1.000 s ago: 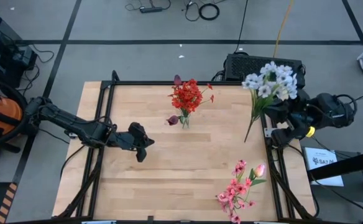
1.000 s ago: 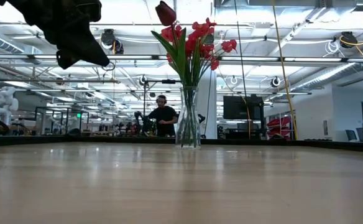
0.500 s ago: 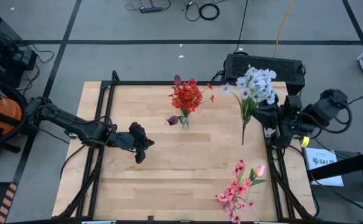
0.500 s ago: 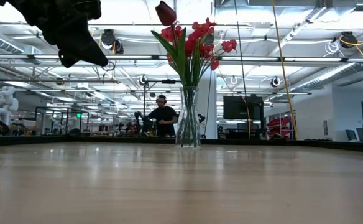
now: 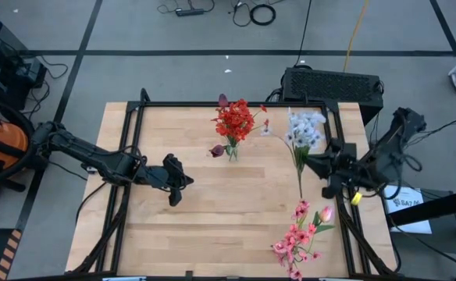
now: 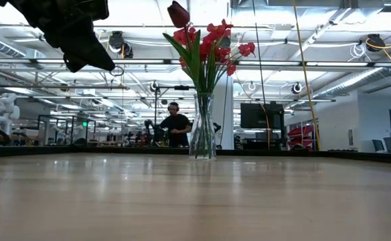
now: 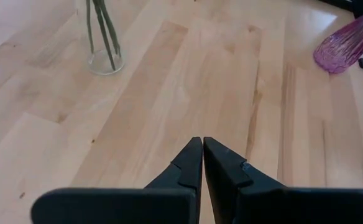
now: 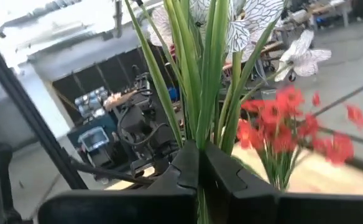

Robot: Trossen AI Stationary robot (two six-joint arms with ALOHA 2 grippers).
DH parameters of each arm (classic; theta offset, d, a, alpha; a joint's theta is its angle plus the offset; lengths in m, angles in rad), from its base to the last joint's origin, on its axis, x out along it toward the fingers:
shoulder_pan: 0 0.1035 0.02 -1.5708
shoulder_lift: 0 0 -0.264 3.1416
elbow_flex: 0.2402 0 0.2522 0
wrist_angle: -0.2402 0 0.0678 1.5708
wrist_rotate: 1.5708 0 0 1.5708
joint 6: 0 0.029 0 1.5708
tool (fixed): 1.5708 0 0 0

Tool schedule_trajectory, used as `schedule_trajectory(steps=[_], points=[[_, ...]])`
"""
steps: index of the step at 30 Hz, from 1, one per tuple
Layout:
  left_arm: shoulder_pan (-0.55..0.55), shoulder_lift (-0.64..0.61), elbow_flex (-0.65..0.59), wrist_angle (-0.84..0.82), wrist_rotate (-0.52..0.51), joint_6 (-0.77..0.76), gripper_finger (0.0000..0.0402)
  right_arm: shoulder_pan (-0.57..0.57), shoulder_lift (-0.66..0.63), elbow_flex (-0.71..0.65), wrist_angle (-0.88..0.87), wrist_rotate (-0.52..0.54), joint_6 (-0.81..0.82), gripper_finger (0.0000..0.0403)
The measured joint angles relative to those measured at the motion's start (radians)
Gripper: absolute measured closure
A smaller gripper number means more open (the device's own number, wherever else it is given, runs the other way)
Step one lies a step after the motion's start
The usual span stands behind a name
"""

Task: Sort flowers into vase by color
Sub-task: Put the white flower in the purple vase

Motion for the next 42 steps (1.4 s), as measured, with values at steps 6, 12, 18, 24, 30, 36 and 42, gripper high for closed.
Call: schedule_trajectory(steps=[6,12,18,24,30,36,42], points=[[0.0,0.0,0.0,0.001,0.008,0.0,0.0379,0.072,0.027,-0.214,0.403,0.079,-0.013,0.0402],[0.0,0.0,0.0,0.003,0.027,-0.004,0.0379,0.143,0.158,-0.289,0.731,0.115,-0.099,0.0402],[0.0,0.0,0.0,0.003,0.027,-0.005,0.0379,0.194,0.32,-0.289,0.99,0.151,-0.198,0.0403],[0.0,0.0,0.0,0.003,0.027,-0.005,0.0379,0.223,0.449,-0.289,1.154,0.167,-0.214,0.0403],[0.0,0.0,0.0,0.003,0.027,-0.006,0.0379,0.225,0.533,-0.288,1.268,0.158,-0.212,0.0403],[0.0,0.0,0.0,0.003,0.027,-0.006,0.0379,0.266,0.552,-0.238,1.276,0.154,-0.267,0.0403],[0.0,0.0,0.0,0.005,0.026,-0.006,0.0379,0.297,0.552,-0.221,1.257,0.158,-0.313,0.0403]])
